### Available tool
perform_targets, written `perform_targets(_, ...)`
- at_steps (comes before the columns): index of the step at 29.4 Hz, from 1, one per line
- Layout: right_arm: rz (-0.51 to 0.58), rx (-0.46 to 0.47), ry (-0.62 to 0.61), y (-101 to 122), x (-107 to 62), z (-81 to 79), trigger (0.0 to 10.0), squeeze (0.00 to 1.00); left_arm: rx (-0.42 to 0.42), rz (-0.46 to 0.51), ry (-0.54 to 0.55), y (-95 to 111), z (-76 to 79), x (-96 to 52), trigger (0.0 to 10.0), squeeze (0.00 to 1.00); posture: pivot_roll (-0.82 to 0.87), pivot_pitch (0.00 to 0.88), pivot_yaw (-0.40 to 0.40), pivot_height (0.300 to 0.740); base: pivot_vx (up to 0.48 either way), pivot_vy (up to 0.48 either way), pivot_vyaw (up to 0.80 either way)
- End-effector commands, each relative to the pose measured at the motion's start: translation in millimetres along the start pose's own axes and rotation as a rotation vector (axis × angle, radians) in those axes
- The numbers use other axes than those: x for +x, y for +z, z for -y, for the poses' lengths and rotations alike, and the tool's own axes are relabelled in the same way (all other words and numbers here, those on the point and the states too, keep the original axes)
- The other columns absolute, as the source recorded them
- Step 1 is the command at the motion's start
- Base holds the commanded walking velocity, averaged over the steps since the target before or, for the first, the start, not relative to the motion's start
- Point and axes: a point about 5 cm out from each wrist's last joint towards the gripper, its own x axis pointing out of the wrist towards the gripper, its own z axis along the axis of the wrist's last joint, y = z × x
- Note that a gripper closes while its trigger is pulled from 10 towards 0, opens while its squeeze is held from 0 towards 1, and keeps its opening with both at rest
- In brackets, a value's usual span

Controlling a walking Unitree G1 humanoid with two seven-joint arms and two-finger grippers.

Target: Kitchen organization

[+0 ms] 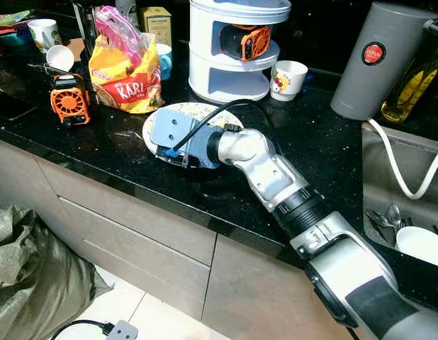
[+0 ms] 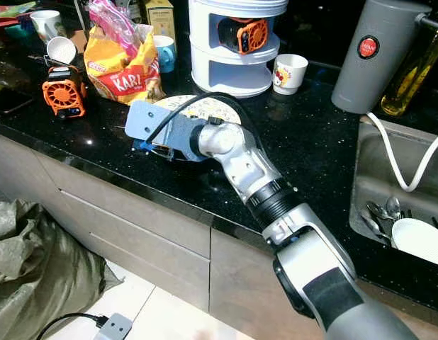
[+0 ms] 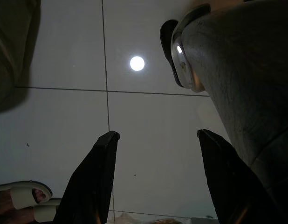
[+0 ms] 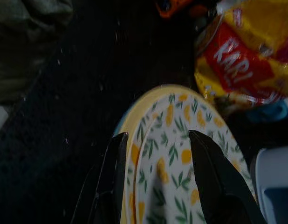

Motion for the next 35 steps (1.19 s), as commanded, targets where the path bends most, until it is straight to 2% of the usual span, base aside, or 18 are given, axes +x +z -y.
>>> perform_targets(1,-0.056,-0.032,0.001,-5.6,-0.1,2.1,10.0,0.0,-0.005,-0.017,-0.013,-4.5,3.8,0.4,10.0,0.0,0.11,0.045,-0.055,0.74,0.0,0.0,0.0)
perform_targets(17,-0.157,-0.101,0.074,-21.9,-3.9,-4.9,10.0,0.0,-0.012,-0.023,-0.016,-7.9,7.2,0.7,10.0,0.0,0.1,0.056,-0.049,0.74,0.0,0.0,0.0)
perform_targets(20,-0.213,-0.15,0.123,-28.8,-5.3,-10.4,10.0,0.0,-0.012,-0.024,-0.014,-8.6,5.9,0.4,10.0,0.0,0.1,0.058,-0.047,0.74,0.0,0.0,0.0)
perform_targets(21,-0.213,-0.15,0.123,-28.8,-5.3,-10.4,10.0,0.0,-0.012,-0.024,-0.014,-8.6,5.9,0.4,10.0,0.0,0.1,0.058,-0.047,0.74,0.0,0.0,0.0)
perform_targets(23,-0.244,-0.171,0.203,-33.9,-7.8,-18.0,10.0,0.0,-0.011,-0.025,-0.012,-9.0,5.4,0.3,10.0,0.0,0.09,0.057,-0.048,0.74,0.0,0.0,0.0)
perform_targets(26,-0.247,-0.177,0.233,-34.5,-9.1,-19.8,10.0,0.0,-0.011,-0.027,-0.012,-9.3,5.6,0.3,10.0,0.0,0.09,0.057,-0.048,0.74,0.0,0.0,0.0)
perform_targets(35,-0.267,-0.19,0.224,-32.4,-9.0,-13.8,10.0,0.0,-0.01,-0.032,-0.007,-12.0,6.5,0.2,10.0,0.0,0.1,0.057,-0.049,0.74,0.0,0.0,0.0)
